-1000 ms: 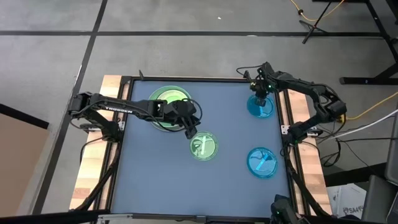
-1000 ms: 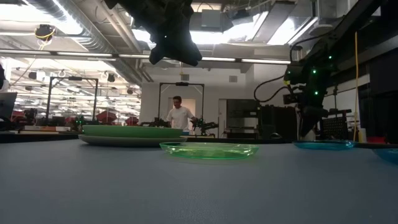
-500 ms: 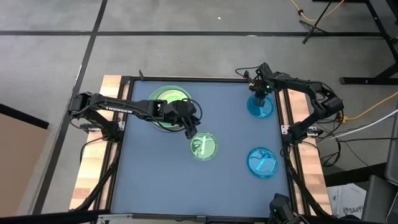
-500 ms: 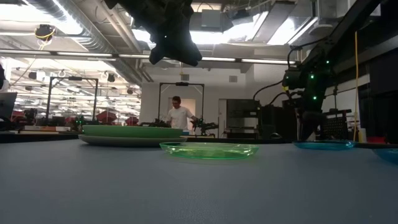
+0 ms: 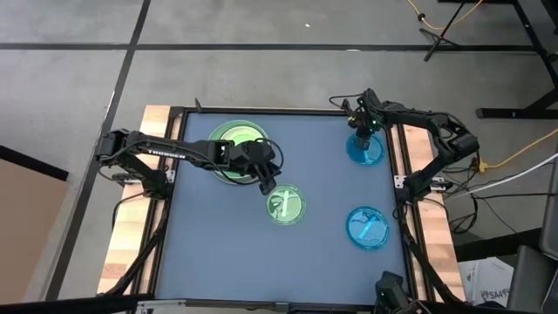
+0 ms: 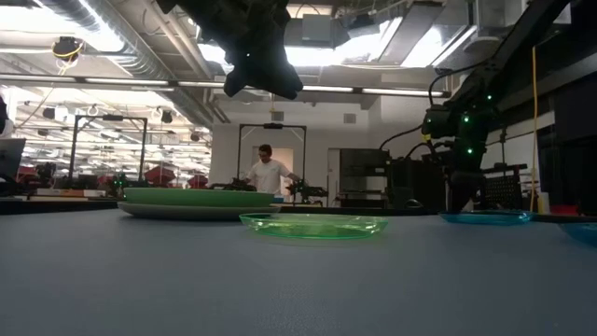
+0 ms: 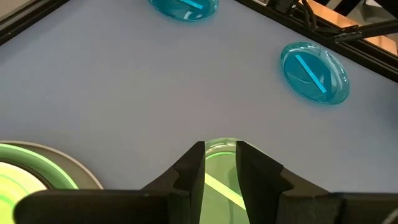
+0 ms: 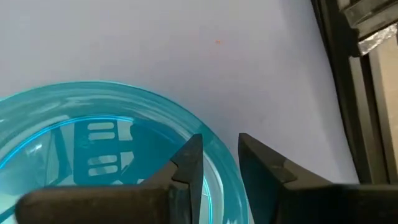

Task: Stack plastic plates
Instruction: Stack the top blue plate on top of the light green plate

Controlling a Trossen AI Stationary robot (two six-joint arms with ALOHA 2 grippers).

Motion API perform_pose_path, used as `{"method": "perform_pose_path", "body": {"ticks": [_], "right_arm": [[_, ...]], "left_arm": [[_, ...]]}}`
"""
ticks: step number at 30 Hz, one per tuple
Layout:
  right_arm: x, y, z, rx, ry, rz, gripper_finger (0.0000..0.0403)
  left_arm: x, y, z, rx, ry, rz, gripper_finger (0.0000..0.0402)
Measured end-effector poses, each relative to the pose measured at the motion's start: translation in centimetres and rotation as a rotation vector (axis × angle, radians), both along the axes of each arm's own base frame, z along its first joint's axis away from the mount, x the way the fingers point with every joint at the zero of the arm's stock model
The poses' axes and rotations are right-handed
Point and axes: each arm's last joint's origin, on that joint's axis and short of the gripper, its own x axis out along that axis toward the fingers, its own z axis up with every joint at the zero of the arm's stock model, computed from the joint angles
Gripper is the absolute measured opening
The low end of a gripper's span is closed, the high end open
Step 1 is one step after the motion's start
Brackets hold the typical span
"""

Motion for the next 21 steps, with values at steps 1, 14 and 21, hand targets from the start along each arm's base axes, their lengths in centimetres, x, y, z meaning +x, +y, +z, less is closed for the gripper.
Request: {"method": "perform_pose_path", "body": {"ticks": [1, 14, 21], "right_arm": [[0.02, 0.02, 0.00, 0.005, -0.007, 0.004, 0.0092], [-0.08, 0.77, -0.20, 0.114, -0.048, 0.057, 0.0092], [-0.11, 0.83, -0.21, 0.119, -0.043, 0.062, 0.0092]], "left_arm": [[0.00, 0.00, 0.00, 0.000, 0.000, 0.000, 0.0083], [0.00, 0.00, 0.00, 0.000, 0.000, 0.000, 0.0083], [0.00, -0.01, 0.00, 0.000, 0.000, -0.001, 0.0083]]}}
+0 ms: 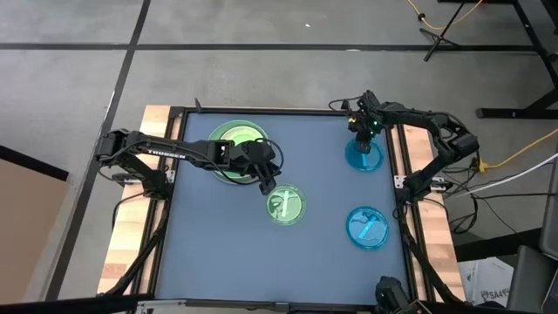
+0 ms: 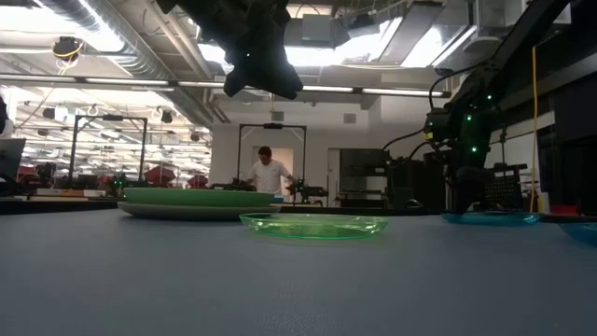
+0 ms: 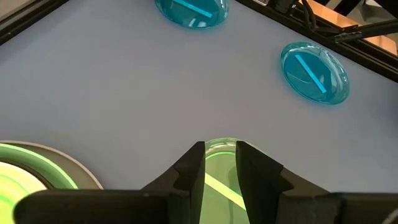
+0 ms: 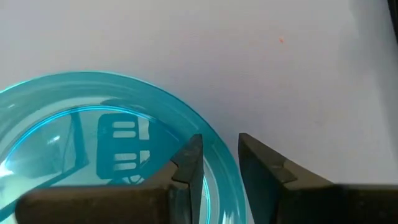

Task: Stack plastic plates
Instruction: Stack the top blue plate on top of the light green plate

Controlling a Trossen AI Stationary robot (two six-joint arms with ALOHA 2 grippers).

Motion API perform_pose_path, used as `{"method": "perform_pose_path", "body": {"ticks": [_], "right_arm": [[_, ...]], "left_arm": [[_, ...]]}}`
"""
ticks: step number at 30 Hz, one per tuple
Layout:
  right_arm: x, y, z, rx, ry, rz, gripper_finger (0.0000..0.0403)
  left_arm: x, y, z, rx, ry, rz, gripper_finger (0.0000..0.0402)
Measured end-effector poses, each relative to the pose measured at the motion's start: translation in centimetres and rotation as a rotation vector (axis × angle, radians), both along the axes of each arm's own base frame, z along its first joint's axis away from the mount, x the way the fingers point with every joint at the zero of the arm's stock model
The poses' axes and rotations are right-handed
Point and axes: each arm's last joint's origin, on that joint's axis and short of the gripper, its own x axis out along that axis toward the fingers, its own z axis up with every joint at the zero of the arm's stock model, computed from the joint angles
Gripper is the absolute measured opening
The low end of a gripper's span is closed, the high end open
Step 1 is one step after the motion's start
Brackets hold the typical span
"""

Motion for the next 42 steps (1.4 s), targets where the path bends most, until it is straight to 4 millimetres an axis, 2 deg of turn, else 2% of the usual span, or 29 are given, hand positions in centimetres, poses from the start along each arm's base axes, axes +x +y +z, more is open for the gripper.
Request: {"method": "perform_pose_path", "body": {"ticks": [17, 27, 42], "right_arm": [[0.08, -0.13, 0.04, -0.016, -0.008, 0.016, 0.0092], [0.47, 0.18, 0.13, 0.066, -0.143, 0.061, 0.0092], [0.38, 0.09, 0.11, 0.045, -0.114, 0.055, 0.0092]], "left_arm": [[0.00, 0.00, 0.00, 0.000, 0.000, 0.000, 0.0083], [0.00, 0.00, 0.00, 0.000, 0.000, 0.000, 0.0083], [0.00, 0.00, 0.00, 0.000, 0.000, 0.000, 0.0083]]}}
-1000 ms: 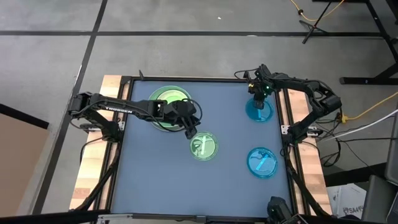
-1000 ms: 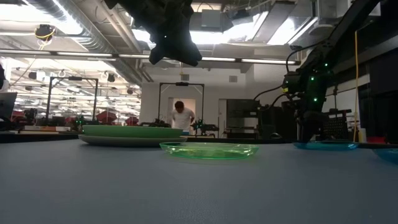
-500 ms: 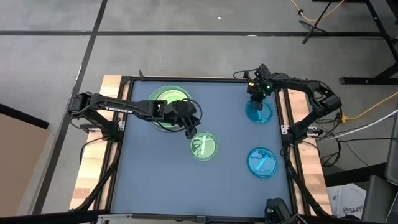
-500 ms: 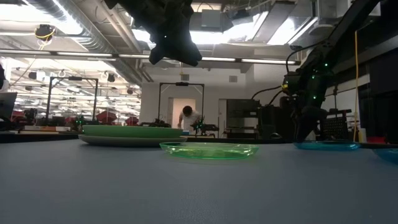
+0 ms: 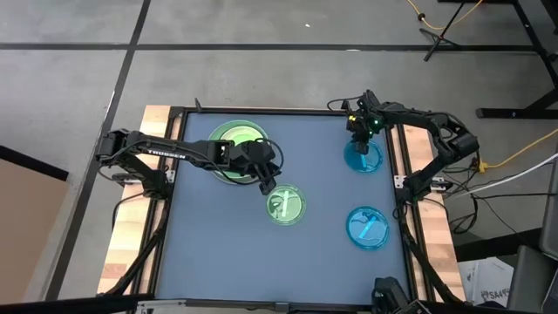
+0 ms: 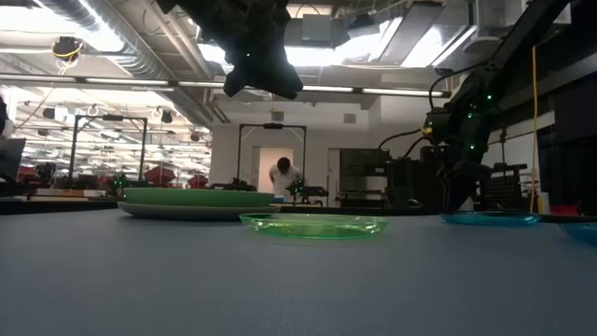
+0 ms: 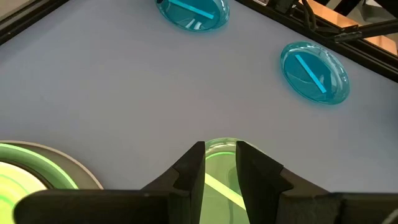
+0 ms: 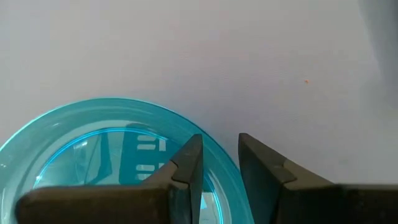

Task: Stack plastic plates
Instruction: Stack the top blue plate on top of the light green plate

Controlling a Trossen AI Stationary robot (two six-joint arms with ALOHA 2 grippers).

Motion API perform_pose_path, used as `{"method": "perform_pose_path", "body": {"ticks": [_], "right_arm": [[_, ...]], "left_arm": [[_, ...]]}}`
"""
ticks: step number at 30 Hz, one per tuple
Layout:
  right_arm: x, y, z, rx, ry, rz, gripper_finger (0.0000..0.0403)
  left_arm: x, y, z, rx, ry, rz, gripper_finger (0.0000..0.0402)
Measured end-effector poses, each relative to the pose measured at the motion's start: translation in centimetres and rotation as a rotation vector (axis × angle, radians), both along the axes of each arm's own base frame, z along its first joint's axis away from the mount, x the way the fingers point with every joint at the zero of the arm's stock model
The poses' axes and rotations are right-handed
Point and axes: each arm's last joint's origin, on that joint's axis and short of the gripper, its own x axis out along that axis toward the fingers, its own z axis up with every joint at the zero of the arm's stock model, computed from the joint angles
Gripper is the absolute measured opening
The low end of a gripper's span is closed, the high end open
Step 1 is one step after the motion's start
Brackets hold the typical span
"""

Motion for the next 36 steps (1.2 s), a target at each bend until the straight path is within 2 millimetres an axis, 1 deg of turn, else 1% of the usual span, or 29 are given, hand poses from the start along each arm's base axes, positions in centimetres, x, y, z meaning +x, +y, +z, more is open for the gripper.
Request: {"method": "perform_pose_path", "body": {"ticks": [8, 17, 36], "right_arm": [[-0.1, 0.0, 0.0, -0.015, 0.028, -0.007, 0.0092], [0.0, -0.4, -1.1, -0.015, 0.084, -0.021, 0.0092], [0.1, -0.6, -0.8, 0.003, 0.083, -0.029, 0.0092]], "left_arm": [[0.0, 0.0, 0.0, 0.000, 0.000, 0.000, 0.0083], [0.0, 0.0, 0.0, 0.000, 0.000, 0.000, 0.0083], [0.0, 0.0, 0.0, -0.001, 0.000, 0.000, 0.0083]]}}
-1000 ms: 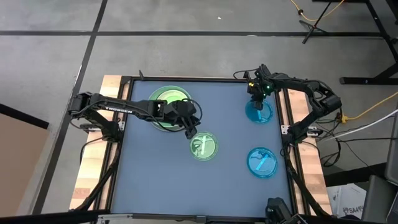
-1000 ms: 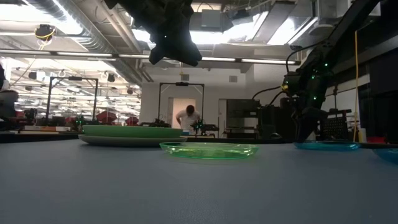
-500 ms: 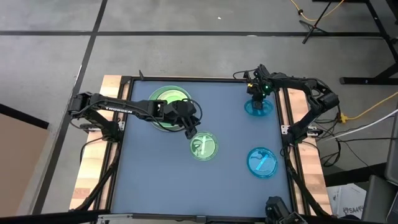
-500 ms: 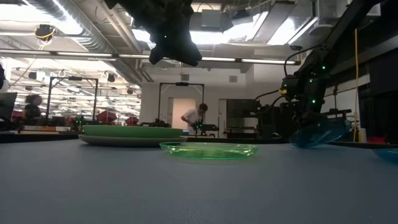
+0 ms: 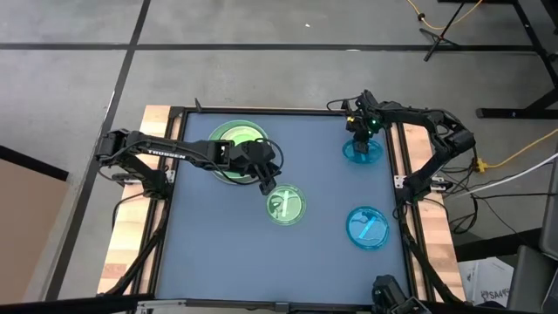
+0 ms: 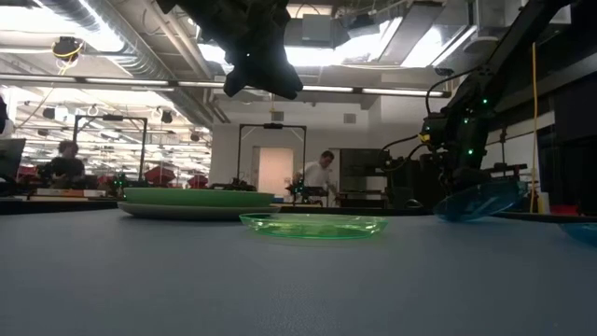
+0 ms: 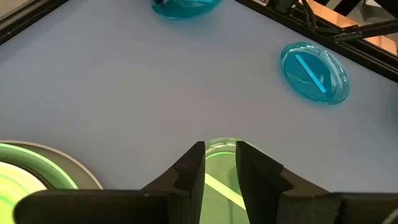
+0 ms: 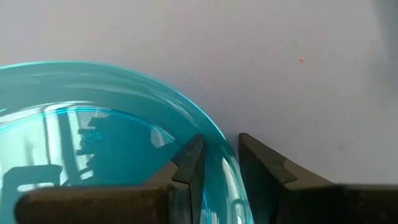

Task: Stack plastic plates
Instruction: Stack the top blue plate on top of the light green plate

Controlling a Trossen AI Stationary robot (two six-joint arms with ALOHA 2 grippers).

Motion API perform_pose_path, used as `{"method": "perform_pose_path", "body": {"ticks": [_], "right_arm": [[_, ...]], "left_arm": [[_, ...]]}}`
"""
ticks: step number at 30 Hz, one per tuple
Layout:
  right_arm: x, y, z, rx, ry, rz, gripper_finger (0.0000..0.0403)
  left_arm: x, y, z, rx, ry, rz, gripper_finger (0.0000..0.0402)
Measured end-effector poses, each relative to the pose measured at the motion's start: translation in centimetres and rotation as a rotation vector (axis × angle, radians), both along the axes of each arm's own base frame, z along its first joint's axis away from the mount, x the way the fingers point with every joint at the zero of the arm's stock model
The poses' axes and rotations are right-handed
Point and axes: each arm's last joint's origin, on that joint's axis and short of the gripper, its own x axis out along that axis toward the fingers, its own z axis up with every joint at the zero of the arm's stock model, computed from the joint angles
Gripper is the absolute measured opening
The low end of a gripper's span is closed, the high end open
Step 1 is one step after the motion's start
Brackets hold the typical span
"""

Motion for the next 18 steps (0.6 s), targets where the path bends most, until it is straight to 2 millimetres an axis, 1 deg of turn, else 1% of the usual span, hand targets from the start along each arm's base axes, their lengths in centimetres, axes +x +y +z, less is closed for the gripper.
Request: {"method": "perform_pose_path", "body": {"ticks": [8, 18], "right_arm": [[0.2, -0.2, 1.0, 0.053, -0.007, 0.008, 0.0092], [0.2, -0.1, 1.1, 0.063, -0.008, 0.011, 0.0092]], "left_arm": [[0.0, 0.0, 0.0, -0.001, 0.000, 0.001, 0.0083], [0.0, -0.5, 0.0, -0.003, -0.001, -0.012, 0.0083]]}}
